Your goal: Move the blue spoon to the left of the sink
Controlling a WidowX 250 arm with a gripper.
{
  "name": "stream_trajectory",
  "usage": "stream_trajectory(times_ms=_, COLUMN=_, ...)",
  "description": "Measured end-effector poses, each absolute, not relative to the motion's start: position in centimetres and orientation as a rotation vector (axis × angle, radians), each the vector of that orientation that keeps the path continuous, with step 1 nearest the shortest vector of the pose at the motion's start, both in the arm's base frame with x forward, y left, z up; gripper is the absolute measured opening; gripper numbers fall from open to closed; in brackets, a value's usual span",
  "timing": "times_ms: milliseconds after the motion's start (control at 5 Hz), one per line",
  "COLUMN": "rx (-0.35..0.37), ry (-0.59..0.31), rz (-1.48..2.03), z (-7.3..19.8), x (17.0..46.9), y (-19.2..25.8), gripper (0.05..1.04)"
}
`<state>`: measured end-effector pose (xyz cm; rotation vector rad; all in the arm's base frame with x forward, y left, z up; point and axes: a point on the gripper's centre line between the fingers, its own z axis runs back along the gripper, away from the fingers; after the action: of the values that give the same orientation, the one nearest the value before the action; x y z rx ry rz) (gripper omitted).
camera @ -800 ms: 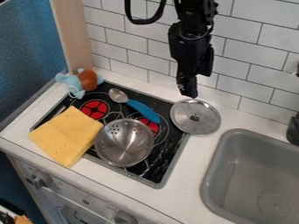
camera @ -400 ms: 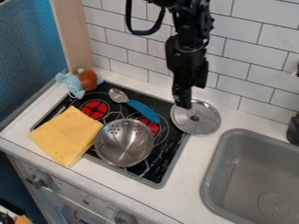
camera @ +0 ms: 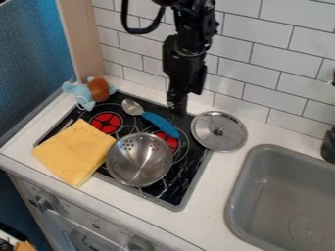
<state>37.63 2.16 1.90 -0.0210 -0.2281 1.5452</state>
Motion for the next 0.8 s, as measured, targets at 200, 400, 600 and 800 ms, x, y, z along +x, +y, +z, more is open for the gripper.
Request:
stream_trajectory(times_ms=200, rx=0.041, ry=-0.266, rz=1.576, z=1.6, x=37.0, y=4.7, gripper=0.999)
stream_trajectory(times_ms=400, rx=0.063, ry=-0.264, rz=1.690, z=1.4, x=36.0, y=8.0, gripper=0.999)
stream_trajectory(times_ms=600, rx=0.060, ry=-0.225, rz=1.833, z=1.0, x=34.6, y=10.9, gripper=0.999)
stream_trajectory(times_ms=800, rx=0.070, ry=-0.202, rz=1.799, z=0.0, x=35.1, y=10.9, gripper=0.999)
